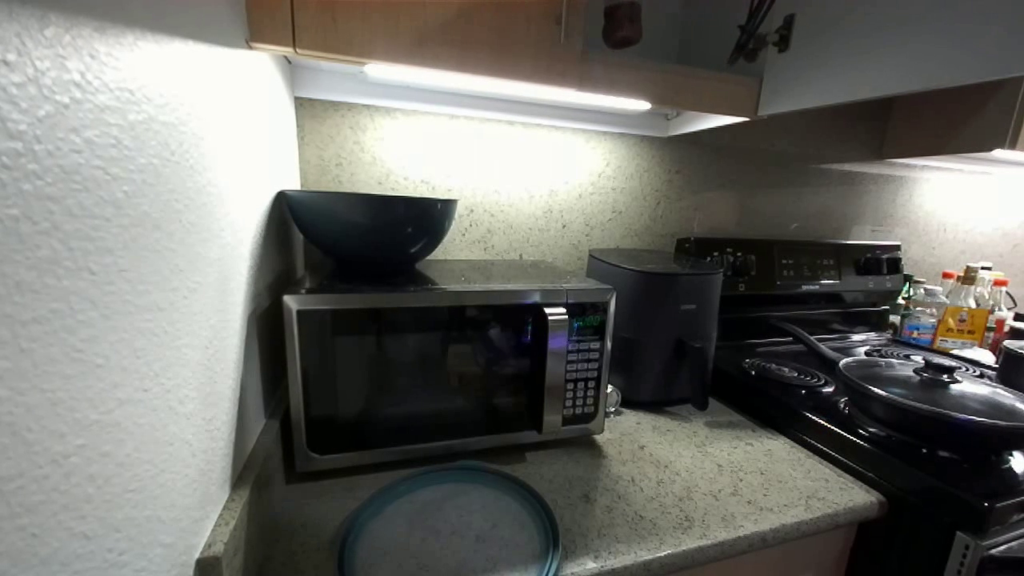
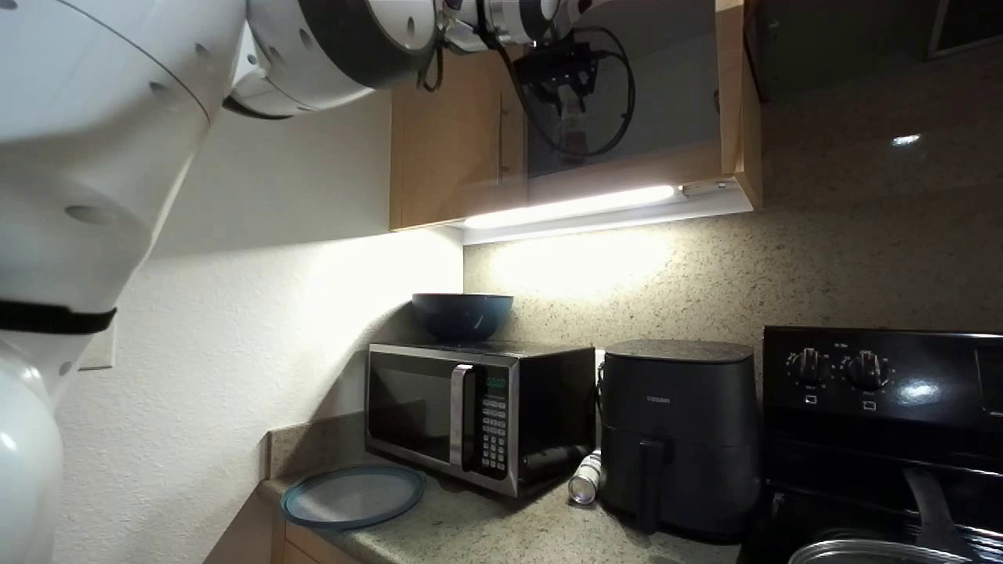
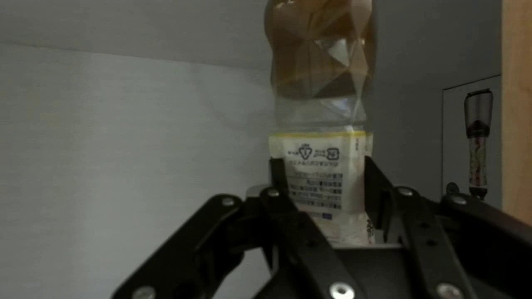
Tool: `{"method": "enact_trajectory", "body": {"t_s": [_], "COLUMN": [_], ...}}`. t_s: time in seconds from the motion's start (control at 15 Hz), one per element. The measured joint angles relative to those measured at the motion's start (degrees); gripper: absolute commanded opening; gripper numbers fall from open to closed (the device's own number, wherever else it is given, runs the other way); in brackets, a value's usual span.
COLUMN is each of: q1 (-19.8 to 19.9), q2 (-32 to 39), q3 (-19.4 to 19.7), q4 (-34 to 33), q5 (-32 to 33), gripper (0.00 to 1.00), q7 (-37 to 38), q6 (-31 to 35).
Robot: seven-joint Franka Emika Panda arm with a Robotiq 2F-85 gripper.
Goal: Remove the bottle from the cabinet and put it on the counter.
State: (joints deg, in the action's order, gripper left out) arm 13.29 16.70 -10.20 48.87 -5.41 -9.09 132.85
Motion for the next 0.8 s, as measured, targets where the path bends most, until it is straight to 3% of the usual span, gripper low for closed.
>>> {"method": "enact_trajectory", "body": {"t_s": [0.13,0.2,0.33,0.6,0.67,0.8], "q1": [-0.53,-0.81,-1.07,-1.16,-1.15,-1.15], "q2": [-4.37,-6.73,-11.32,-14.46,-14.44,-14.35], "q3": [1.25,1.59,1.7,2.12,2.22,2.29], "q4": [3.16,5.12,9.21,13.12,13.37,13.6], "q5": [2.58,3.42,3.98,3.99,3.99,3.99], "gripper": [0.2,0.45,0.45,0.45,0.2,0.2], "q7": [6.12,9.04,13.74,15.13,15.13,15.13], "q6": [-2.41,-3.32,-4.59,-4.85,-4.85,-4.85]}}
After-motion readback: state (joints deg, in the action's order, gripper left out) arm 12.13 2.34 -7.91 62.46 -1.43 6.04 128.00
